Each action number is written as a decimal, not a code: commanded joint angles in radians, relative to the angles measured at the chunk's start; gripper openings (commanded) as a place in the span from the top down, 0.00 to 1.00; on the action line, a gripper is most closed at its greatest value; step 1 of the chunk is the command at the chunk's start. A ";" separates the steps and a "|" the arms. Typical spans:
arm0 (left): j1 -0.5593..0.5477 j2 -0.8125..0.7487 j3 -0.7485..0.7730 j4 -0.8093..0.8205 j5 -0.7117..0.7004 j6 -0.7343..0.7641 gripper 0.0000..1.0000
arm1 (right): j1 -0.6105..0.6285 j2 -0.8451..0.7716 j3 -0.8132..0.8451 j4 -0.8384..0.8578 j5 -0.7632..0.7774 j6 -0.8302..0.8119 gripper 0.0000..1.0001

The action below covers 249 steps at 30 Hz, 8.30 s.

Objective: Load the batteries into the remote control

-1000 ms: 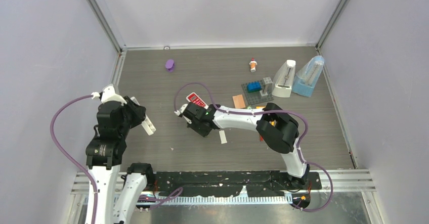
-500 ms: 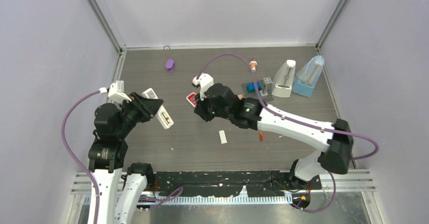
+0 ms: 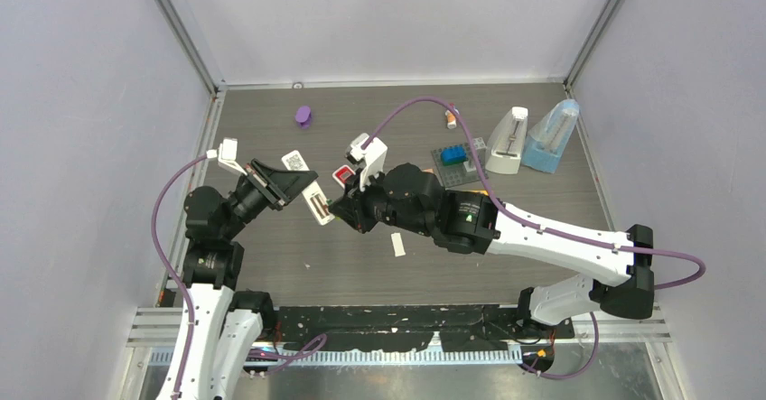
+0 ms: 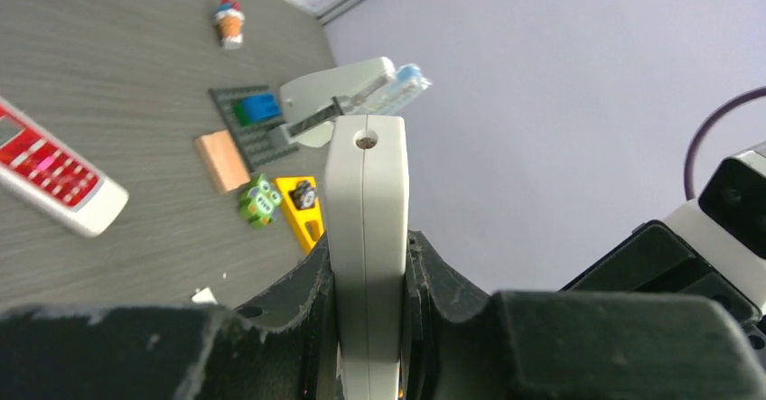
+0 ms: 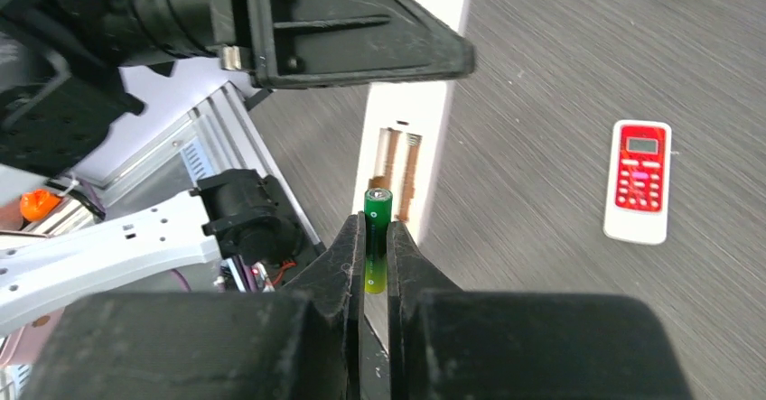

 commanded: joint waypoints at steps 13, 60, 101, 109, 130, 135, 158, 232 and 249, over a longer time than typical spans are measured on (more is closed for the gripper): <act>0.000 -0.039 -0.049 0.466 0.137 -0.181 1.00 | 0.116 0.056 0.132 0.129 0.180 -0.130 0.95; 0.001 0.031 -0.098 0.739 0.150 -0.414 1.00 | 0.116 0.066 0.093 0.056 0.172 -0.166 0.95; 0.001 0.036 -0.132 0.652 0.098 -0.411 1.00 | 0.108 0.103 0.231 -0.074 0.221 -0.109 0.61; 0.001 0.035 -0.125 0.643 0.105 -0.394 1.00 | 0.106 0.172 0.291 -0.150 0.185 -0.102 0.61; 0.000 0.014 -0.071 0.455 0.090 -0.248 1.00 | 0.049 0.316 0.461 -0.358 0.091 -0.007 0.74; 0.001 0.011 -0.059 0.378 0.078 -0.188 1.00 | 0.020 0.309 0.426 -0.329 0.029 0.034 0.82; -0.012 0.104 -0.018 -0.068 -0.069 0.156 1.00 | -0.049 0.259 0.207 -0.185 0.003 0.133 0.54; -0.462 0.776 0.398 -0.720 -1.055 0.253 1.00 | -0.244 0.505 -0.238 -0.068 0.224 0.486 0.44; -0.378 0.682 0.341 -0.657 -0.945 0.300 1.00 | -0.170 0.659 -0.045 -0.272 0.331 0.422 0.80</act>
